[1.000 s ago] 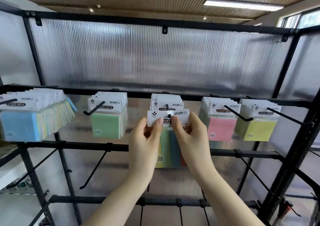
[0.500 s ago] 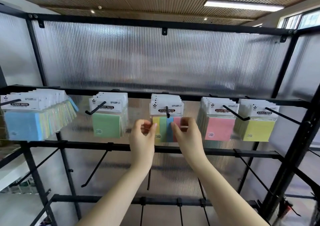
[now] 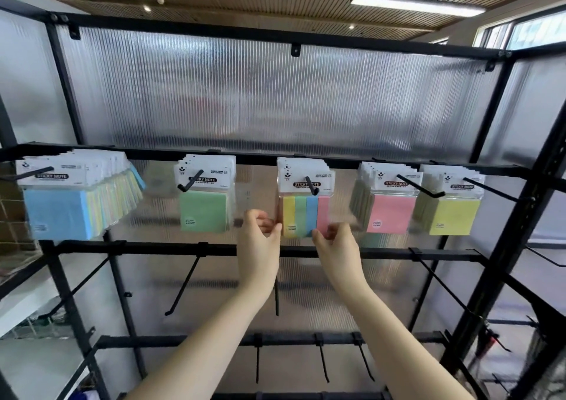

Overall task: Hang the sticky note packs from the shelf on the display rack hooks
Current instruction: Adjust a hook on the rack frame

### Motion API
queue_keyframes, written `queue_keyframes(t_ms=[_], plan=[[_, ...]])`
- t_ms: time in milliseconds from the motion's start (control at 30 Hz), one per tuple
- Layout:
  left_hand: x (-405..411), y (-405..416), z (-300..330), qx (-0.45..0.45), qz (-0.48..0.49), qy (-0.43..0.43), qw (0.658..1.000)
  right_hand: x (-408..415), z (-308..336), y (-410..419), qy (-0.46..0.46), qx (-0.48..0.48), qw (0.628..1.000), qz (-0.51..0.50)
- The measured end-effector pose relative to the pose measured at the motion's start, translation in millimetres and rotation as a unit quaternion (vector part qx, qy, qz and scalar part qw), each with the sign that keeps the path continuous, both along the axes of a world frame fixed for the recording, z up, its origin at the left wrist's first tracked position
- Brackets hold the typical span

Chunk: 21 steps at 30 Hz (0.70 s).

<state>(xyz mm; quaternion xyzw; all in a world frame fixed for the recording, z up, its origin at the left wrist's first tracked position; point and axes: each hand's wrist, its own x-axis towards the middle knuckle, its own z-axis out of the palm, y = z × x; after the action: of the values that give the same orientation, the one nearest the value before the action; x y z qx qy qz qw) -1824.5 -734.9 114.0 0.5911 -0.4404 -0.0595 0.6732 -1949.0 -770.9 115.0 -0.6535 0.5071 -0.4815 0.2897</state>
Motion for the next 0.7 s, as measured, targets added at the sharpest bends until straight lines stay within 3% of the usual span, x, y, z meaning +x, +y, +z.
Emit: queue_keyframes(t_ms=[133, 300, 433, 567, 700], plan=[[16.6, 21.3, -16.2, 0.066, -0.04, -0.045, 0.996, -1.5, -25.0, 21.1, 0.08, 0.088, 0.993, 0.005], [55.3, 63.4, -35.4, 0.162, -0.067, -0.186, 0.967, 34.4, -36.3, 57.2, 0.13, 0.078, 0.988, 0.018], [113.5, 109.0, -38.0, 0.199, -0.028, -0.273, 0.941, 102.3, -30.3, 88.1, 0.187, 0.005, 0.98, 0.061], [185.1, 166.0, -32.8, 0.231, 0.056, -0.347, 0.907, 188.3, -24.6, 127.1, 0.255, -0.137, 0.947, 0.137], [251.5, 227.6, -27.8, 0.27, 0.159, -0.331, 0.89, 272.3, -23.4, 173.3, 0.262, -0.233, 0.908, 0.229]])
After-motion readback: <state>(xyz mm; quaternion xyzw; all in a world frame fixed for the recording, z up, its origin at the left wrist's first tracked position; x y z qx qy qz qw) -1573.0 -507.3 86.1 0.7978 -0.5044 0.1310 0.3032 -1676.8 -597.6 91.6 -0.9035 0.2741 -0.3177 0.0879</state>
